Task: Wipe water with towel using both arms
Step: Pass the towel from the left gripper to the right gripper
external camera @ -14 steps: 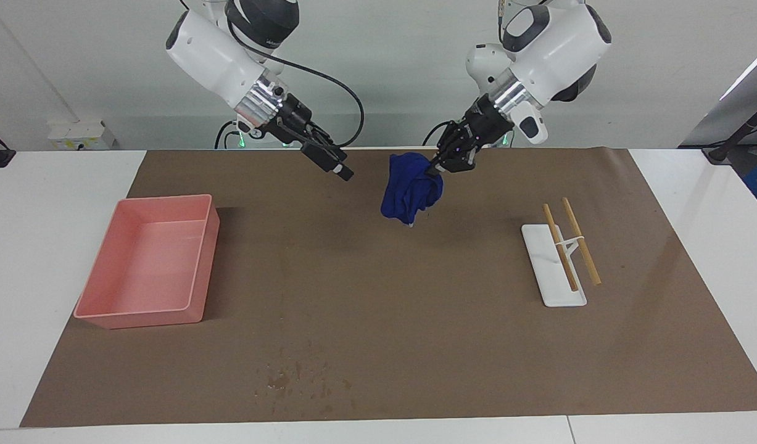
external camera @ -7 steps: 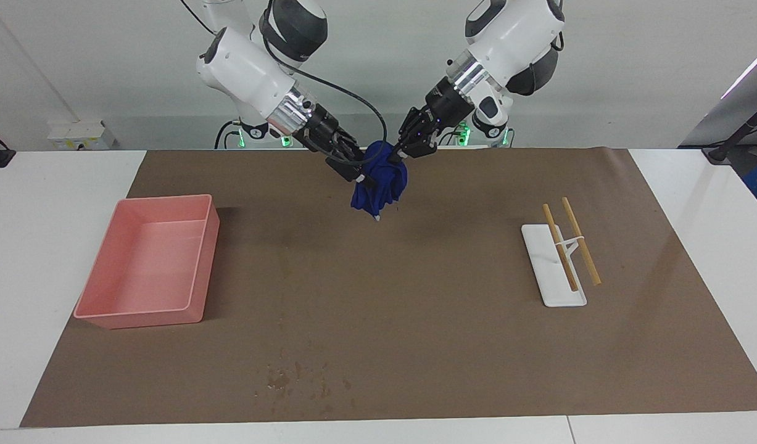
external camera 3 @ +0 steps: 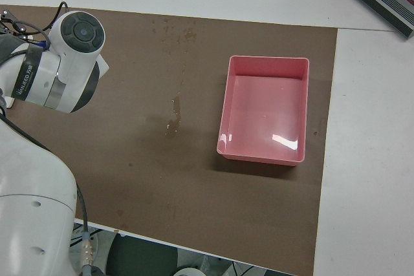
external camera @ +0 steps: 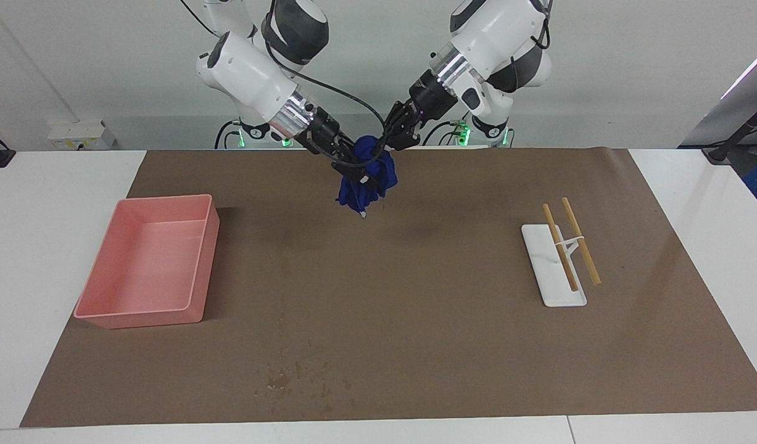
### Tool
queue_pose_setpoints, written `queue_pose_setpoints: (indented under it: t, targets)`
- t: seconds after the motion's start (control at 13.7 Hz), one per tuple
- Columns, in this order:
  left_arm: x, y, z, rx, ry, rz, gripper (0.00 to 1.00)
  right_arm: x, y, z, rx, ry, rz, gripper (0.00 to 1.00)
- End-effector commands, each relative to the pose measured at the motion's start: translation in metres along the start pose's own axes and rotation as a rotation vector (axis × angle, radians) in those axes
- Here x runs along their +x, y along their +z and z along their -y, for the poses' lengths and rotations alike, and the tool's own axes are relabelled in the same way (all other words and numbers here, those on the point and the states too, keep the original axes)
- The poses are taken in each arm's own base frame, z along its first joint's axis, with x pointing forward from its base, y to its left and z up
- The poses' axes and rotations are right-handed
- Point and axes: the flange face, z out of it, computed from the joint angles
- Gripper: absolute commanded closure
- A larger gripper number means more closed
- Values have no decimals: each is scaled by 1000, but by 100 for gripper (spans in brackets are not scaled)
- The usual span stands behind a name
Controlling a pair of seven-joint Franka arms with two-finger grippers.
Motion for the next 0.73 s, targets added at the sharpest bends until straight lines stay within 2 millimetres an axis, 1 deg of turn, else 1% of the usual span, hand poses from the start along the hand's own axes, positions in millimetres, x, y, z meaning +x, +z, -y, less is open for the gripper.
queue_pose_setpoints:
  t: [0.0,0.22,0.36,0.44,0.51,0.66]
  targets:
    - [-7,-2,8,-17,-22,20,100,-1,-1,-4,8,-70,13,100]
    - [-4,0,11,-10,-4,12,100,0,-1,-5,4,-76,12,100]
    - [-3,-2,9,-14,-4,10,100,1,-1,-4,5,-76,11,100]
    - [-3,-3,8,-18,-2,6,59,2,-2,-4,5,-77,11,100]
    - [-2,-4,5,-22,0,0,1,2,-1,-5,1,-95,11,100]
    - [2,-4,2,-41,76,-90,0,3,-2,-6,-23,-162,14,100]
